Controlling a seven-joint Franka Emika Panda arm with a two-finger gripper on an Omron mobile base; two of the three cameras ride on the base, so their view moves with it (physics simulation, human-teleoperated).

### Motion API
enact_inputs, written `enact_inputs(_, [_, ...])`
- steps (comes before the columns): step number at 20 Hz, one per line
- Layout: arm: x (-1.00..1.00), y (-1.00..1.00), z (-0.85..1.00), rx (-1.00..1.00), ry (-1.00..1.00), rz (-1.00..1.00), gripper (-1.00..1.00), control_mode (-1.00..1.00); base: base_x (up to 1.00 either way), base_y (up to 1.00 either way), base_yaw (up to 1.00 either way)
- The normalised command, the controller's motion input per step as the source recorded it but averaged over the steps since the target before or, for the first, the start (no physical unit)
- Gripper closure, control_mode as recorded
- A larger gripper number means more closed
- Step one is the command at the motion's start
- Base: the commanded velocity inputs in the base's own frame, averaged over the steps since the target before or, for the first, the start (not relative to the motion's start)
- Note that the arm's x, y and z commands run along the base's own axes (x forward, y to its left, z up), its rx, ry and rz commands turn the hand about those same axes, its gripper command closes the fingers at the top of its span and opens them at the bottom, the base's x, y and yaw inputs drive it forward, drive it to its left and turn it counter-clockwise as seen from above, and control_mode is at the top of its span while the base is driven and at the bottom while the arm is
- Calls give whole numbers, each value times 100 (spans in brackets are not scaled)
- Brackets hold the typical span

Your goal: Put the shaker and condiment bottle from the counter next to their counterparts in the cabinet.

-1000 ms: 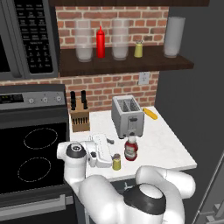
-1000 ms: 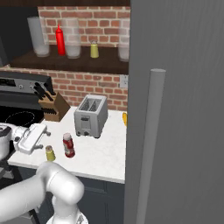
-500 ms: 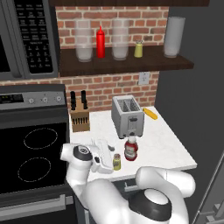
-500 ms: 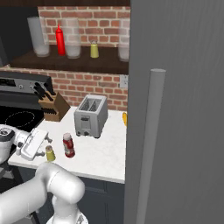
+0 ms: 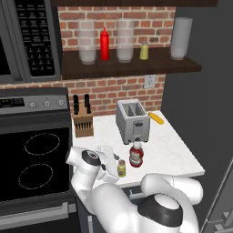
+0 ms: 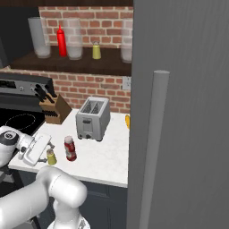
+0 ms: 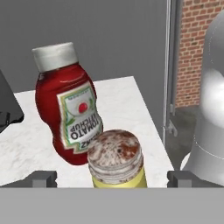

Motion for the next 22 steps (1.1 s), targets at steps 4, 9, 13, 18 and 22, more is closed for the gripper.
enact_inputs(4, [1,0,0,0,0,0,-100,-100,0,0,0])
enact_inputs(9, [0,0,-1,0,0,0,-100,-100,0,0,0])
enact_inputs(13, [0,-1,-7,0,0,0,-100,-100,0,0,0])
enact_inputs(18, [0,-7,-7,0,0,0,-100,-100,0,0,0])
enact_inputs(22, [0,-9,-8,0,0,0,-100,-100,0,0,0])
